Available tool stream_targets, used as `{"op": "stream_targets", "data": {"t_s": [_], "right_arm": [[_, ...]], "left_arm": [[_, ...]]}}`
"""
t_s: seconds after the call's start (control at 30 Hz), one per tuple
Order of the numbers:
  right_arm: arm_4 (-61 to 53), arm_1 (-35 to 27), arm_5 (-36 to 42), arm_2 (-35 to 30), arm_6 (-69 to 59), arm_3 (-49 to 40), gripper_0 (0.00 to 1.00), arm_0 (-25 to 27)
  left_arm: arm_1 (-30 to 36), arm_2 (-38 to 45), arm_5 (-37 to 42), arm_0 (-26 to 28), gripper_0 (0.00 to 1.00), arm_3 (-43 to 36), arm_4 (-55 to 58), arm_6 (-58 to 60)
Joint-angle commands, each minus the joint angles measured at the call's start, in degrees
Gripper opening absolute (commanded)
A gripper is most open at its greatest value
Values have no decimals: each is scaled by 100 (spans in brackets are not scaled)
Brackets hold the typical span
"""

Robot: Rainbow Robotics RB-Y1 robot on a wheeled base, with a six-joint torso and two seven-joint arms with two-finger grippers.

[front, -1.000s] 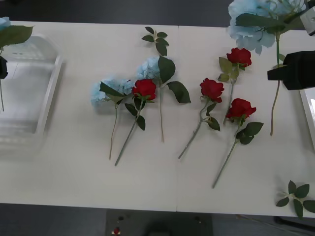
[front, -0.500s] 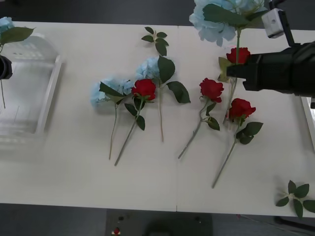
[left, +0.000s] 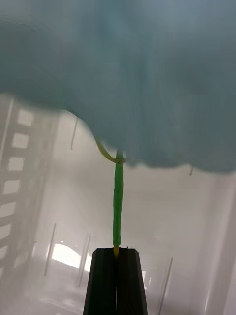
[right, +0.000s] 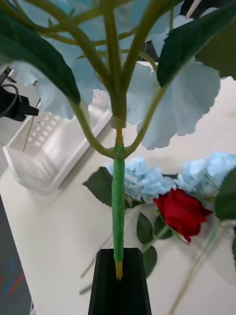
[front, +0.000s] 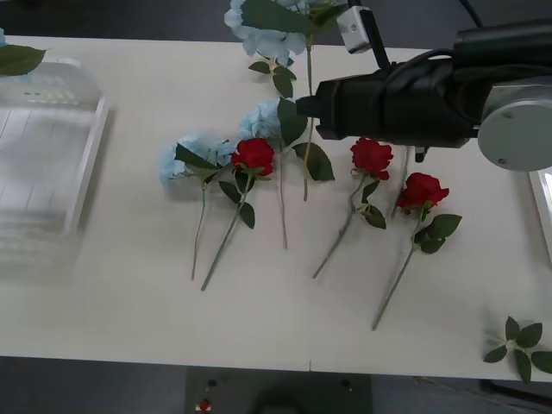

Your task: Put the red flowers into the right box and the blue flowers into the left box

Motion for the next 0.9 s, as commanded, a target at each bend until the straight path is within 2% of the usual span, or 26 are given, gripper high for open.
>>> {"op": "stream_targets", "data": {"t_s": [0.03,0.3,0.33,0.37,0.43,0.47,0.5,0.9], "right_arm": [[35,265,-172,-204,373,155,0,-171],[114,722,-286,-204,443,410,0,-258],[114,722,-295,-204,452,402,0,-267],[114,713,-286,-204,452,393,0,-258],[123,695,-295,-204,452,349,0,-258],[140,686,-312,-204,469,331,0,-258],[149,678,-330,-204,469,314,0,-258],[158,642,-470,-195,478,226,0,-258]], "left_arm": [[505,92,66,-6,0,65,3,-103],[514,92,-30,240,0,118,21,11],[514,92,-21,240,21,127,21,20],[514,92,-21,240,32,127,21,20],[505,92,-30,240,69,118,21,29],[514,92,-30,240,96,127,21,29],[505,92,-30,240,100,127,21,29],[505,92,58,276,100,109,29,-41]]}}
